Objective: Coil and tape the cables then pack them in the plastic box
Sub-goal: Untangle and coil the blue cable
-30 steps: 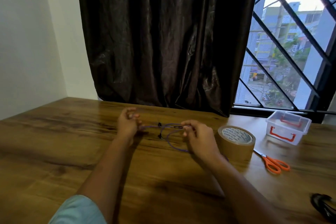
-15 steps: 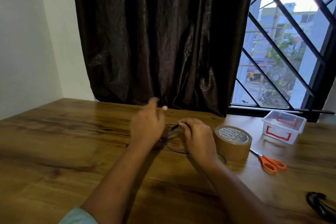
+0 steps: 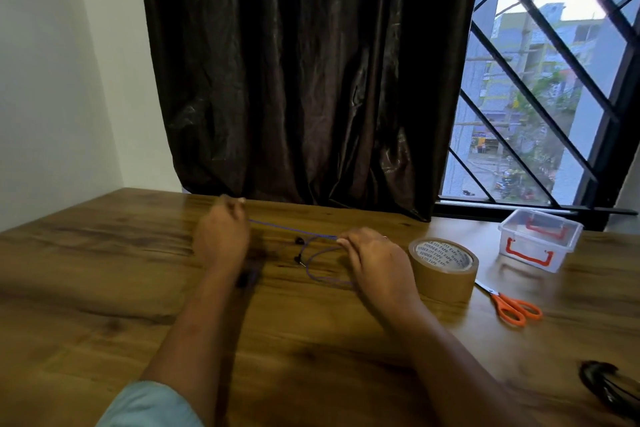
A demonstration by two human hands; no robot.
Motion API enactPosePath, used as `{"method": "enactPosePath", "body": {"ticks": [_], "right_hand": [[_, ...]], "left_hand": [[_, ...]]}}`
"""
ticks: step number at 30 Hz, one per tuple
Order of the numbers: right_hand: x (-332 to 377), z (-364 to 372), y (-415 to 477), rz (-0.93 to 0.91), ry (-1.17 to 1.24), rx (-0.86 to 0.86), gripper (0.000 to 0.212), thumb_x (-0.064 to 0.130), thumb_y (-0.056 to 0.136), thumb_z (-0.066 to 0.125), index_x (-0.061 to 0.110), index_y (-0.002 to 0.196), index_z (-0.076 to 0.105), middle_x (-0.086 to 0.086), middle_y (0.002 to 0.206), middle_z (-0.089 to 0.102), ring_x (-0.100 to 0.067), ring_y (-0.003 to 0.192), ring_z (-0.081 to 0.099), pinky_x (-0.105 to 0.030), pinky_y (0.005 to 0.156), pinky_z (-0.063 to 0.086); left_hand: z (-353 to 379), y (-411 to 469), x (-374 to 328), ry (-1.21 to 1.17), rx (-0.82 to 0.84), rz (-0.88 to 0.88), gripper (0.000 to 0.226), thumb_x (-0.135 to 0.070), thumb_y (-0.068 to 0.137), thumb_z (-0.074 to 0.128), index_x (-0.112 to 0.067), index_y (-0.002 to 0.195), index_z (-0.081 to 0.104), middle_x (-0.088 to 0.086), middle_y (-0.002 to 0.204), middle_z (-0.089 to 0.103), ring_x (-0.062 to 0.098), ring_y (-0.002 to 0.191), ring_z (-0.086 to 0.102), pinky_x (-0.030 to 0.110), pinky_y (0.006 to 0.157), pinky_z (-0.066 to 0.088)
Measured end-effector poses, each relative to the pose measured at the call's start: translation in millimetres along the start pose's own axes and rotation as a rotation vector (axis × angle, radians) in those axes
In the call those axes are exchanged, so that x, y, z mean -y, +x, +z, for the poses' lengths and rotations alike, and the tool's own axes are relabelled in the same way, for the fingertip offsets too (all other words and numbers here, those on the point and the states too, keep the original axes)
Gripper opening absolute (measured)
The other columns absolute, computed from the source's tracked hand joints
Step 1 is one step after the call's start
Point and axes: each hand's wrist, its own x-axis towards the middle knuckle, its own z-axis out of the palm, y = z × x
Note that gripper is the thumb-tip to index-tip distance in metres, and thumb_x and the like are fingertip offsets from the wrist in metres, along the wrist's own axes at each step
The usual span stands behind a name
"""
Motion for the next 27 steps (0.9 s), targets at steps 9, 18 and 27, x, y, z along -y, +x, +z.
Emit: {"method": "enactPosePath", "body": {"ticks": [9, 18, 27], "right_hand": [[-6, 0, 3, 0.088, 0.072, -0.108, 0.016, 0.029, 0.096, 0.049, 0.022, 0.093, 0.063, 0.01, 0.087, 0.061, -0.006, 0.075, 0.056, -0.019, 0.064, 0.037], [2, -2, 2, 0.021, 0.024, -0.054, 0.02, 0.034, 0.096, 0.048, 0.023, 0.095, 0.064, 0.007, 0.089, 0.065, -0.011, 0.078, 0.062, -0.023, 0.063, 0.042], [2, -1, 1, -0.014, 0.054, 0.015, 0.023, 0.038, 0.096, 0.047, 0.025, 0.091, 0.065, 0.011, 0.086, 0.065, -0.002, 0.074, 0.056, -0.009, 0.06, 0.036]], "left_hand": [[11, -43, -45, -0.146, 0.334, 0.548, 0.028, -0.033, 0.098, 0.041, -0.016, 0.083, 0.057, 0.001, 0.074, 0.057, 0.02, 0.073, 0.056, 0.032, 0.063, 0.039], [15, -39, -45, -0.344, 0.535, 0.37, 0.029, -0.034, 0.086, 0.063, -0.019, 0.061, 0.058, -0.012, 0.043, 0.05, -0.001, 0.042, 0.041, 0.017, 0.044, 0.028], [-14, 3, 18, 0.421, 0.19, 0.118, 0.028, -0.024, 0.086, 0.059, -0.004, 0.106, 0.058, 0.025, 0.104, 0.061, 0.04, 0.099, 0.056, 0.046, 0.082, 0.048]]}}
